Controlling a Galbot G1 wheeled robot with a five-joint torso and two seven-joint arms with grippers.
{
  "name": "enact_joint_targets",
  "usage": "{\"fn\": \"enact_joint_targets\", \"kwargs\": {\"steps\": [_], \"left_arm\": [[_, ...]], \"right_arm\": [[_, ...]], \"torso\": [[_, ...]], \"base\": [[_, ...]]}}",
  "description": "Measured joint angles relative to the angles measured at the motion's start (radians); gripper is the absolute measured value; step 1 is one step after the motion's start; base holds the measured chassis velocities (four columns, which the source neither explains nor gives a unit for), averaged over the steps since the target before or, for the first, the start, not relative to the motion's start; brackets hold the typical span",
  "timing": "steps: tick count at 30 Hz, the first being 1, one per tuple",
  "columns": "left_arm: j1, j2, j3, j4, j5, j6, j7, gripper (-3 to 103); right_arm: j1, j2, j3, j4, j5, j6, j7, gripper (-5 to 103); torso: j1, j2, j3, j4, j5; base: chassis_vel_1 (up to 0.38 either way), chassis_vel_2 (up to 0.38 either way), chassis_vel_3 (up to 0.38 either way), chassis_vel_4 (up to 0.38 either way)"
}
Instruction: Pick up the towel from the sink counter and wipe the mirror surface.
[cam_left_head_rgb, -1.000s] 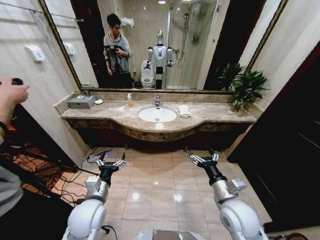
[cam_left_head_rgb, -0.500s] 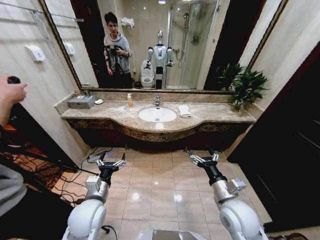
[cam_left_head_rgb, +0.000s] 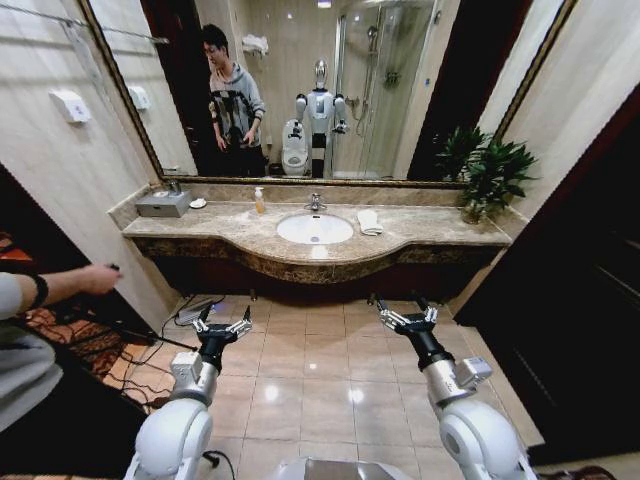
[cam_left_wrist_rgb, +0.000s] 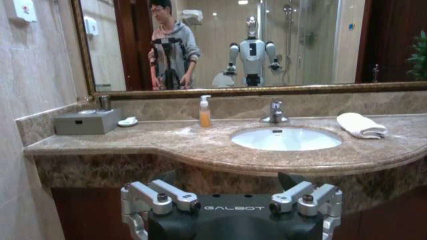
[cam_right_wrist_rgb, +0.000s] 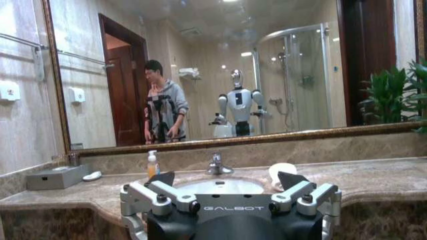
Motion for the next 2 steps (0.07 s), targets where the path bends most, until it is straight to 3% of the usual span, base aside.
{"fn": "enact_joint_targets", "kwargs": {"steps": [2], "left_arm": [[0.0,0.0,0.0,0.0,0.0,0.0,0.0,100]], "right_arm": [[0.0,0.0,0.0,0.0,0.0,0.0,0.0,100]], "torso": [[0.0,0.0,0.0,0.0,0.0]], "base": [[0.0,0.0,0.0,0.0]]}}
